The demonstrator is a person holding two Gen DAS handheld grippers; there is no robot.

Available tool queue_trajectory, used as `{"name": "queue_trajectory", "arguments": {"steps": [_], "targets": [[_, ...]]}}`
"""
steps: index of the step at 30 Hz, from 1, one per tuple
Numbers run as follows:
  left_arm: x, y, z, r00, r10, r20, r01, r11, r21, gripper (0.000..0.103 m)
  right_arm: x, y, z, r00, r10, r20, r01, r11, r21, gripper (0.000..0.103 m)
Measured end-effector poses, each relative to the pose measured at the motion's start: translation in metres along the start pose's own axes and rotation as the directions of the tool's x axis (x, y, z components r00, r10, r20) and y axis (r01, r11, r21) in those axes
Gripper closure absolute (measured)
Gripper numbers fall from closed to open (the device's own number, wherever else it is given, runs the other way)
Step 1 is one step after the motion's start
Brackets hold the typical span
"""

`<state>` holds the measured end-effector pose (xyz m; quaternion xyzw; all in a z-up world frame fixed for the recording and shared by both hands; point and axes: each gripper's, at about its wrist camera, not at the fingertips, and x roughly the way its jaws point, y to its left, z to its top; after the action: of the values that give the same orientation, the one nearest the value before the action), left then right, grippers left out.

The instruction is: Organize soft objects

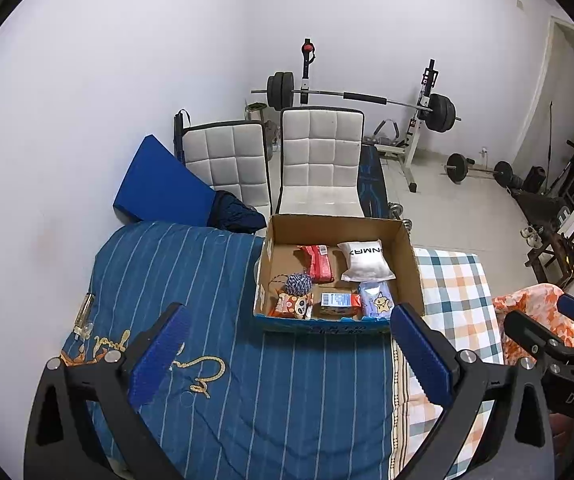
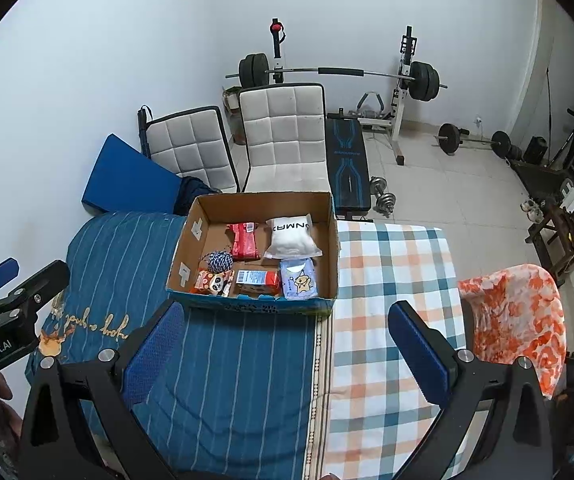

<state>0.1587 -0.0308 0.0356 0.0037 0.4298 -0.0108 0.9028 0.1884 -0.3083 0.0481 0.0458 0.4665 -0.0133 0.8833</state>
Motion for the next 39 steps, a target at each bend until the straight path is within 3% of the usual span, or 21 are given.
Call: {"name": "queue_trajectory", "arguments": {"steps": [39], "targets": [[-0.014, 0.001, -0.006, 1.000, -0.007, 0.002, 0.007, 1.000, 0.030, 0.000, -0.024, 0.002, -0.009, 0.999, -0.025, 0.031, 0.026, 1.000, -0.010, 0.000]]}}
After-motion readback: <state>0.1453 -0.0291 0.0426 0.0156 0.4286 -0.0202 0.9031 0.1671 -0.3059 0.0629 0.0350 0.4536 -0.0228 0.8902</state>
